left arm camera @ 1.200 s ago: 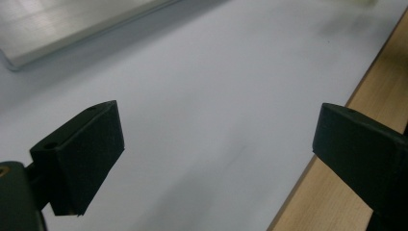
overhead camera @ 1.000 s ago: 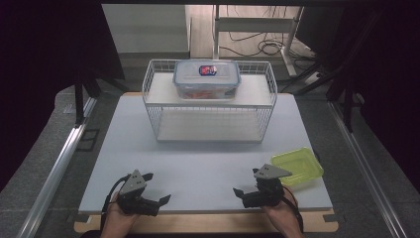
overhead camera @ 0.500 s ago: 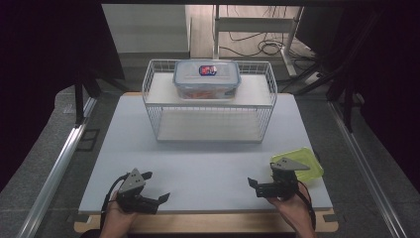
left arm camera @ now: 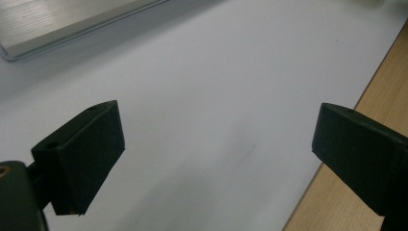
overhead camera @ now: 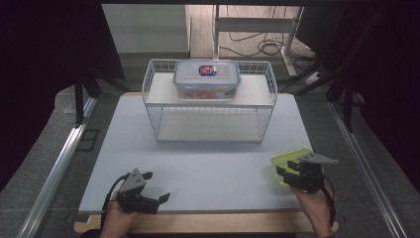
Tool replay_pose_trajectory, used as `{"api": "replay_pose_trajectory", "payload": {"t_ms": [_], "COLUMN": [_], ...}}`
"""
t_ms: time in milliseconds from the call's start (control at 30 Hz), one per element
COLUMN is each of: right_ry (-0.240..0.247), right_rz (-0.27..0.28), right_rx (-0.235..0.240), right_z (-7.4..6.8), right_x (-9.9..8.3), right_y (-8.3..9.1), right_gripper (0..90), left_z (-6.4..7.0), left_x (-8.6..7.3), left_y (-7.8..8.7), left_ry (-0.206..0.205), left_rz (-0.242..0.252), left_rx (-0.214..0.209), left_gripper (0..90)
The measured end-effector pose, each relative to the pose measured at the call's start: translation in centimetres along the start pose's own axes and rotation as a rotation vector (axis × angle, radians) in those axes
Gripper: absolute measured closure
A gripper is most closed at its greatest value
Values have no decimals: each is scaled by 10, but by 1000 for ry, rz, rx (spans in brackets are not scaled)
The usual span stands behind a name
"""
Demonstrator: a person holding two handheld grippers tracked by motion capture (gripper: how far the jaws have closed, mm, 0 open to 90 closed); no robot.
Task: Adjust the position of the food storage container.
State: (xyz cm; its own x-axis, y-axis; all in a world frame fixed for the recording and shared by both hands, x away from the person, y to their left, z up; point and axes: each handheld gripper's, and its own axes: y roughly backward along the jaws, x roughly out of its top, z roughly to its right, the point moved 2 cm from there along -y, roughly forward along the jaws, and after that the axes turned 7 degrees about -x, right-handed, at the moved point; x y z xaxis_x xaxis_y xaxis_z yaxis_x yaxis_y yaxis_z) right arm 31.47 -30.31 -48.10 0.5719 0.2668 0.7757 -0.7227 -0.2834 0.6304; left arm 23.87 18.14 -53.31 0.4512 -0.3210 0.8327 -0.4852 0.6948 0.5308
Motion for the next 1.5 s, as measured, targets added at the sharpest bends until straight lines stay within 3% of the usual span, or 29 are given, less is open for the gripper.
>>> {"api": "replay_pose_trajectory", "payload": {"t_ms": [167,300,567,900,1033,1200,1500], "right_ry": [-11,-2,-75,-79,-114,-126,-122], "right_rz": [8,3,-4,-24,-39,-64,-91], "right_rx": [-40,-128,-246,-338,-327,-301,-220], "right_z": [22,41,82,101,108,107,86], "right_x": [-2,-4,-14,-19,-24,-27,-23], "right_y": [7,13,18,13,11,7,-2], "right_gripper": [744,885,895,895,896,896,896], "left_z": [0,0,-1,-2,-2,-2,-2], "left_x": [0,0,0,0,0,0,0], "left_y": [-1,0,-2,-1,-1,-1,-1], "left_ry": [1,5,10,20,20,24,25], "left_rz": [-2,0,0,5,4,10,6], "left_rx": [-1,-1,-4,-7,-9,-9,-13], "left_gripper": [43,43,44,45,45,44,45]}}
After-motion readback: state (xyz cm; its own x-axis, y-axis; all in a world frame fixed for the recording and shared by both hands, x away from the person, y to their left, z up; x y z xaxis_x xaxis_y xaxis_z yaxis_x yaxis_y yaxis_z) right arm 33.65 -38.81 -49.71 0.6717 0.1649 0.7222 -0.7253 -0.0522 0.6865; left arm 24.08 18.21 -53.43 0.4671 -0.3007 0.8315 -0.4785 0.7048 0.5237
